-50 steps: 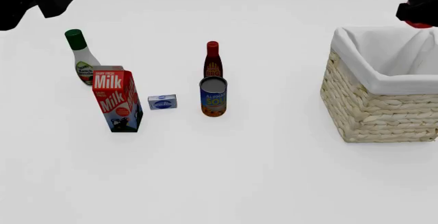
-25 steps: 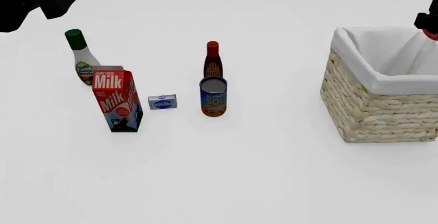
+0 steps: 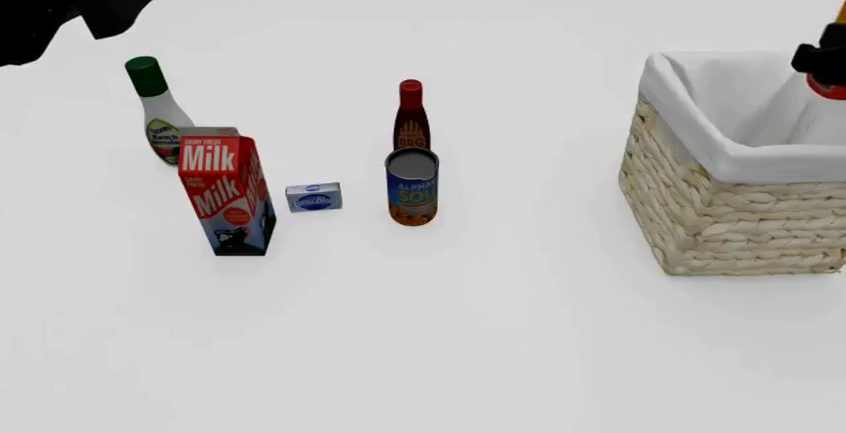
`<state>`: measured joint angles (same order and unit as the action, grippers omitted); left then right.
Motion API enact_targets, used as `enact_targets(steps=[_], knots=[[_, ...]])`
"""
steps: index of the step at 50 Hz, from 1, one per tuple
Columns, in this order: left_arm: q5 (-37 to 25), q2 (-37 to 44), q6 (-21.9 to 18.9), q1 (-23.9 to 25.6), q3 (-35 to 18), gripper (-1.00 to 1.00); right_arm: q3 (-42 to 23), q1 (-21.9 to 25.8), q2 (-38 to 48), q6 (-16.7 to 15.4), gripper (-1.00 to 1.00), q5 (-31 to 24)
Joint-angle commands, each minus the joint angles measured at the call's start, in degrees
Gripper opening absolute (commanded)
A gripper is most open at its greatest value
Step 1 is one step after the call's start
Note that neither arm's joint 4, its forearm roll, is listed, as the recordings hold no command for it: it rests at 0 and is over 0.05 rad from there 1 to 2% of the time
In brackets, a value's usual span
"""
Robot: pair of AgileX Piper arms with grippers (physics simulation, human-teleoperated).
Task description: Pick the ketchup and place it in the basket.
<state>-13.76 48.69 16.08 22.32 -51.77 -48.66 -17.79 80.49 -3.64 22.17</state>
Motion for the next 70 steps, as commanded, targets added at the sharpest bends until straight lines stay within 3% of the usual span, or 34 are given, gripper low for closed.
enact_targets(steps=[1, 27, 59, 60, 70], knots=[[0.2, 0.1, 0.2, 0.0, -0.1, 1.0, -0.6, 0.7, 2.1, 1.6, -1.0, 0.9], [0.3, 0.0, 0.4, -0.2, -0.3, 1.0, -1.0, 3.8, 7.1, 2.5, -1.0, 2.9], [0.4, -1.0, 0.8, -0.5, 0.5, 1.0, 0.3, 3.8, 9.7, 2.7, -1.0, 4.3], [0.4, -1.0, 0.8, -0.5, 0.5, 1.0, 0.3, 3.7, 9.8, 2.6, 1.0, 4.2], [0.3, -1.1, 0.9, -0.5, 0.4, 1.0, 1.7, 4.1, 7.0, 0.8, 1.0, 5.1]])
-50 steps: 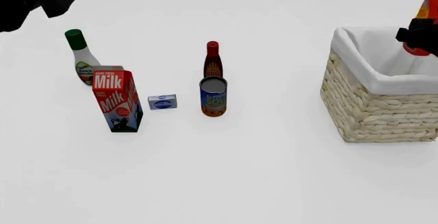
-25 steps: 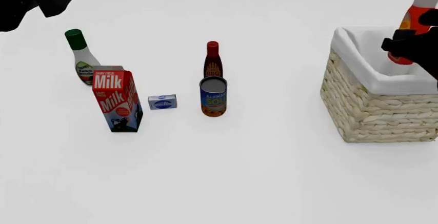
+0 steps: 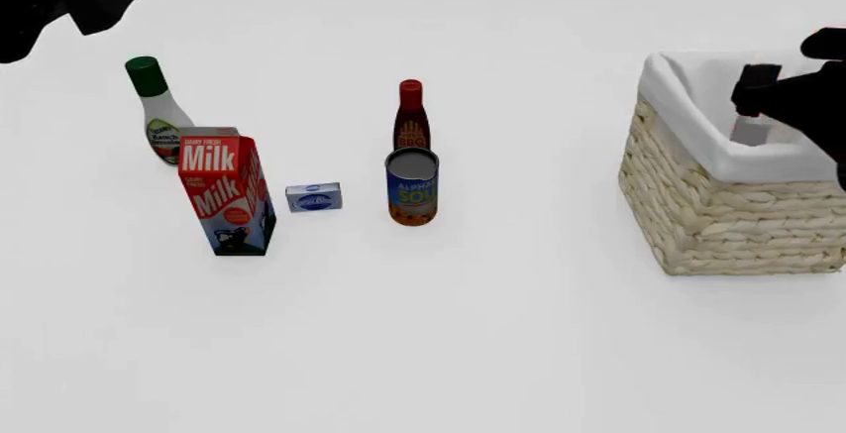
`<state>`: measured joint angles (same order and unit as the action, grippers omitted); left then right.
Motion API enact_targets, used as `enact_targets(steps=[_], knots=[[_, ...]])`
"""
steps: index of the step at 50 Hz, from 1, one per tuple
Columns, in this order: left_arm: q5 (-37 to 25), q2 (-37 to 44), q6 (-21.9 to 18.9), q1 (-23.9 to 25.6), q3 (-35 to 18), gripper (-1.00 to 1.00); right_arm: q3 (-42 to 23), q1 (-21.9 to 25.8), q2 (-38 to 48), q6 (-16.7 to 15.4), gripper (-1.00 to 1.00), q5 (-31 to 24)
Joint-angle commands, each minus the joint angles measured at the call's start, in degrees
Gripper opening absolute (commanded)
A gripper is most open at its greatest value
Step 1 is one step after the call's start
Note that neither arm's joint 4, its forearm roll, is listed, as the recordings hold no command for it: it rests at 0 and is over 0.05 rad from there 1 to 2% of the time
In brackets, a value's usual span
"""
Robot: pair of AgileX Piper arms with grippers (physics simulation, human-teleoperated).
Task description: Pick the ketchup and place it in the basket.
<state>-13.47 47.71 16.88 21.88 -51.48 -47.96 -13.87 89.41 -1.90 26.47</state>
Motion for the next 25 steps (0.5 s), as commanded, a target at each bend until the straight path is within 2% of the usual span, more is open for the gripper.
enact_targets(steps=[1, 10, 25], knots=[[0.0, -0.2, 0.2, -0.1, 0.1, 1.0, 0.8, 0.2, -2.5, -1.8, 1.0, 0.2], [0.1, -0.3, 0.3, 0.0, 0.3, 1.0, 1.4, 0.8, -6.7, -3.6, 1.0, -0.4], [0.3, -0.5, 0.6, 0.1, 0.4, 1.0, -0.3, 5.5, -16.9, -4.3, 1.0, -6.5]])
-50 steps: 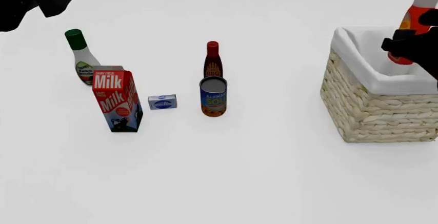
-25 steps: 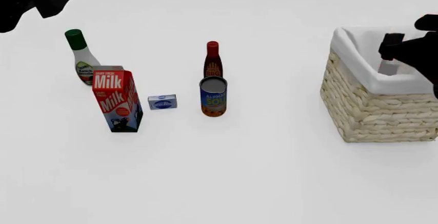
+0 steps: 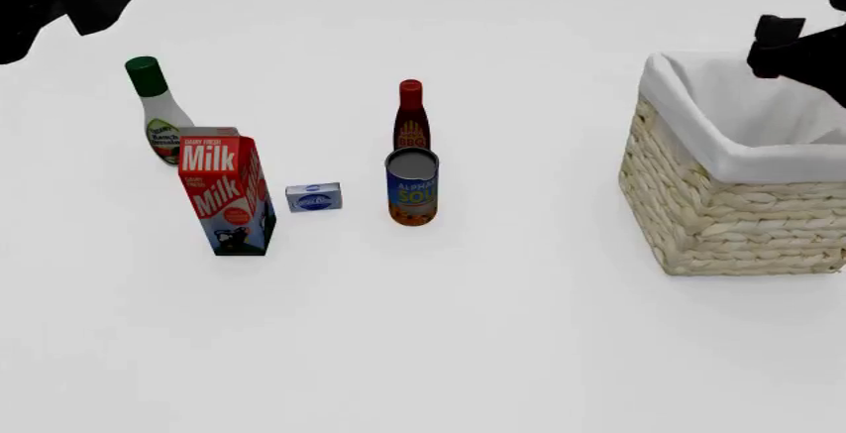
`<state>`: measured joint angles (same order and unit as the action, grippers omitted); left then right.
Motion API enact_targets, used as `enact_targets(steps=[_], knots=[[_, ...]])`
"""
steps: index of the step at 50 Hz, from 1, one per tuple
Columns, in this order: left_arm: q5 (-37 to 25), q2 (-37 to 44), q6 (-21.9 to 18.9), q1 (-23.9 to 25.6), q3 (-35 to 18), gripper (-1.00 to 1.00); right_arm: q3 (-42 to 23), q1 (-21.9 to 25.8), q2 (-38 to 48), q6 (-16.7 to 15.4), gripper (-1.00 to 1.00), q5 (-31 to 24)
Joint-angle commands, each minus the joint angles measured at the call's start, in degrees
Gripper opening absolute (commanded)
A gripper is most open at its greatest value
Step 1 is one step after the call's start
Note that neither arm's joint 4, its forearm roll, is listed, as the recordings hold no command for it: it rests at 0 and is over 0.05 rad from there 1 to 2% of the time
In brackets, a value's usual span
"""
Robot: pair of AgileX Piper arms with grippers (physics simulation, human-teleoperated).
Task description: Pick the ketchup and place it in the basket.
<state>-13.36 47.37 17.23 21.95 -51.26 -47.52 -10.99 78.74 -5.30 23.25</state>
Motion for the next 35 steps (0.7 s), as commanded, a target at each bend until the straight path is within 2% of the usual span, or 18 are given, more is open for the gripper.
enact_targets(steps=[1, 9, 17, 21, 23, 33, 35], knots=[[0.2, -0.2, 0.2, 0.0, 0.2, 1.0, -0.8, 2.9, -6.9, -0.7, 1.0, -3.7], [0.6, -0.2, 0.4, -0.1, 0.4, 1.0, 0.1, 4.1, -10.8, -1.8, 1.0, -4.9], [1.2, 0.0, 0.8, 0.2, 0.6, 1.0, 3.4, 5.8, -15.3, -1.2, 1.0, -4.8], [1.7, 0.1, 1.2, 0.4, 0.6, 1.0, 5.6, 7.1, -17.3, -2.2, 1.0, -4.2], [2.2, 0.3, 1.0, 0.2, 1.0, 1.0, 7.3, 8.0, -18.4, -4.9, 1.0, -3.3], [3.2, 0.0, 1.4, 0.3, 1.8, 1.0, 13.5, 9.0, -22.1, -5.8, 1.0, -0.5], [3.5, 0.1, 1.4, 0.4, 2.0, 1.0, 14.5, 9.4, -21.5, -7.5, 1.0, 0.2]])
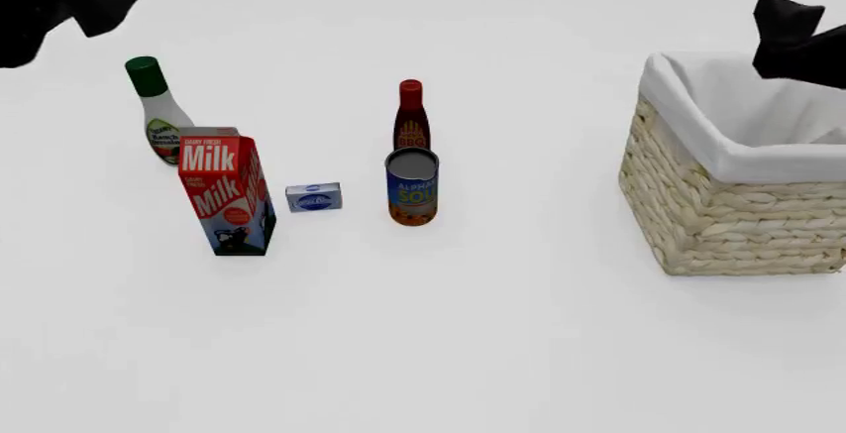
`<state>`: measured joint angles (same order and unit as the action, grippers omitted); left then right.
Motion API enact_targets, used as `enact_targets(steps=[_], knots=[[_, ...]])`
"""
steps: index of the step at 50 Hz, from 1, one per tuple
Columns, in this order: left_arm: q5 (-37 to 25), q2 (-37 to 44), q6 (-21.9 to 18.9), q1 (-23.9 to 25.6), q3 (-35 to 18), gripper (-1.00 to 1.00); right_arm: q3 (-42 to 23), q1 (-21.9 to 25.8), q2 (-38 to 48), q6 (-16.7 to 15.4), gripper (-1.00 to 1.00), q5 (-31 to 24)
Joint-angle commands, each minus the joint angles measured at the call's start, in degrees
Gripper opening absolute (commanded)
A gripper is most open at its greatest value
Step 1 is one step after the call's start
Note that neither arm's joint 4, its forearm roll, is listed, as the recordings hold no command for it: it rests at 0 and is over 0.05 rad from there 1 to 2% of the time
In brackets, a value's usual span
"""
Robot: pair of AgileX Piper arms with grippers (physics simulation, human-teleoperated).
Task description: Pick the ketchup and place it in the basket.
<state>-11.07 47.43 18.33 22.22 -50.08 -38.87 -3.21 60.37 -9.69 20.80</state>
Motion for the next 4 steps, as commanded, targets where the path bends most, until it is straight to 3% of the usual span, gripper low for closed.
enact_targets(steps=[1, 4], knots=[[1.3, 0.1, 0.5, 0.2, 0.9, 1.0, 6.5, 1.6, -3.4, -2.4, 1.0, 3.0], [1.7, 0.0, 0.6, 0.2, 1.1, 1.0, 7.9, 1.9, -3.5, -2.5, 1.0, 3.8]])
